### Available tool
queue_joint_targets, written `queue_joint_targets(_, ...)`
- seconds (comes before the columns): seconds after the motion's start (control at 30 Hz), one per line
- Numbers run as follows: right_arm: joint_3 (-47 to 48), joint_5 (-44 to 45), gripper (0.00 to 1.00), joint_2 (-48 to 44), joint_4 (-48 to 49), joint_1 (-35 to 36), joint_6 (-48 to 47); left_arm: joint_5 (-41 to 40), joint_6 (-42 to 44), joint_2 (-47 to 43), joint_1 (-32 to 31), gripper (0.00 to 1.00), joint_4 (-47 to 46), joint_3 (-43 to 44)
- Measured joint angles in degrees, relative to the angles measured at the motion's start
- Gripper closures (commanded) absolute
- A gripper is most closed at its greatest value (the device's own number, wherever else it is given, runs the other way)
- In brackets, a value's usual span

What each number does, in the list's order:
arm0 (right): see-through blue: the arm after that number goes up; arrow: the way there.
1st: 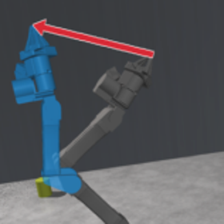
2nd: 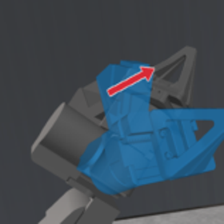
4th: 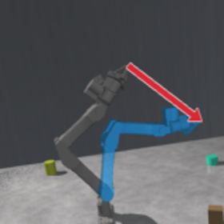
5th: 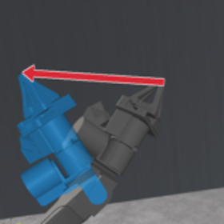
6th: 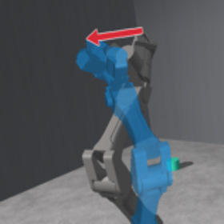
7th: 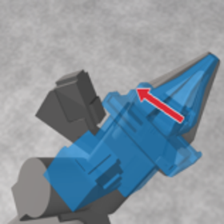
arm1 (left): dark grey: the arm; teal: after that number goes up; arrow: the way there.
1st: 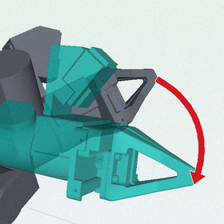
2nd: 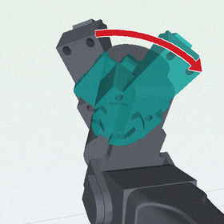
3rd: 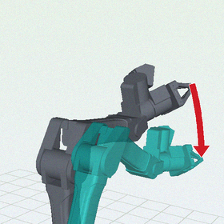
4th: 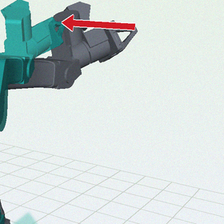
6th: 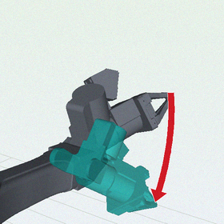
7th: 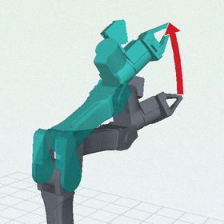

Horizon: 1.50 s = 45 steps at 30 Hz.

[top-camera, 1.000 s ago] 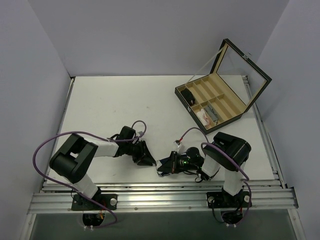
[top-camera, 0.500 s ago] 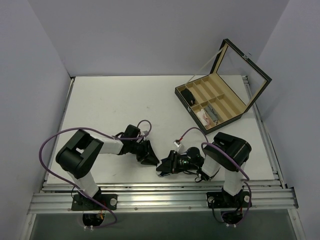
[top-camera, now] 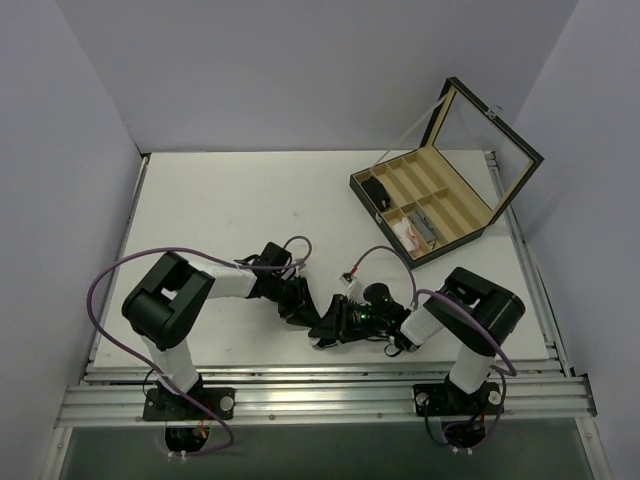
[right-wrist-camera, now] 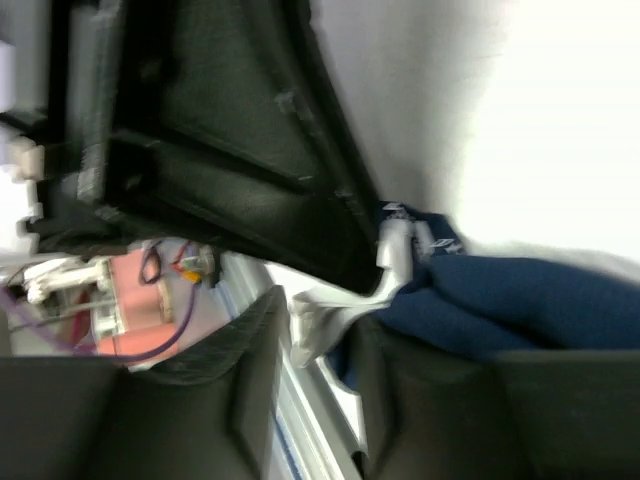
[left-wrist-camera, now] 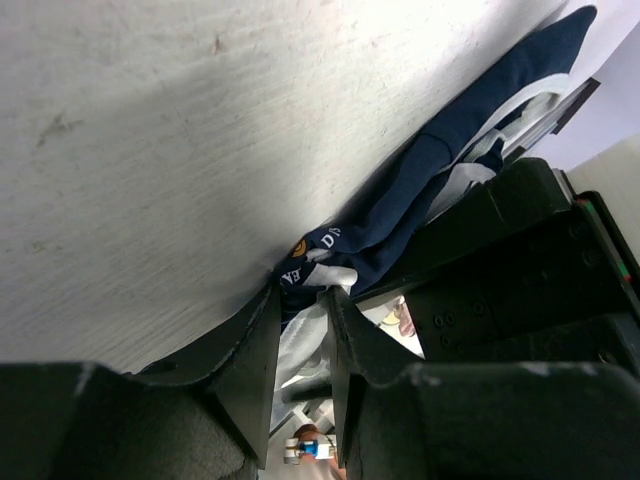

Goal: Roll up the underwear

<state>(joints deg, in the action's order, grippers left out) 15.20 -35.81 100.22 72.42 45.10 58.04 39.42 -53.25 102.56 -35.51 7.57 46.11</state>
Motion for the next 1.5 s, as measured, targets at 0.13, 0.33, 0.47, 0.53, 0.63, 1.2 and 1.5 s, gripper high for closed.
queue_joint_targets(0.13,3.3,2.1,0.92,-3.4,-12.7,0.0,-3.9,-0.7,-0.1,0.4,-0.1,0.66,1.0,1.1)
queue_joint_targets(0.33,2.9,2.3,1.0,-3.4,-13.4,-0.7,-5.7,-1.9,0.4,0.6,0.0,0.62,4.0,3.0)
queue_joint_targets(0.47,-0.3,-0.8,1.0,1.7,-0.3,-2.1,-4.9,-1.9,1.2,0.5,1.6,0.58,5.8,3.5)
queue_joint_targets(0.53,-1.1,-3.2,1.0,5.6,6.6,-2.8,-3.5,-2.3,1.7,-0.3,2.5,0.57,6.8,3.3)
queue_joint_targets(0.63,-1.7,-5.6,1.0,9.7,13.5,-3.5,-0.7,-2.8,2.3,-1.9,3.4,0.57,7.0,1.8)
queue_joint_targets(1.2,-2.6,-9.4,1.0,20.6,32.6,-5.0,10.4,3.3,-2.2,-3.3,4.1,0.55,-8.8,-7.3)
queue_joint_targets(1.5,-2.6,-8.6,1.0,21.0,32.6,-5.0,12.9,6.3,-4.5,-0.6,4.2,0.58,-13.7,-7.6)
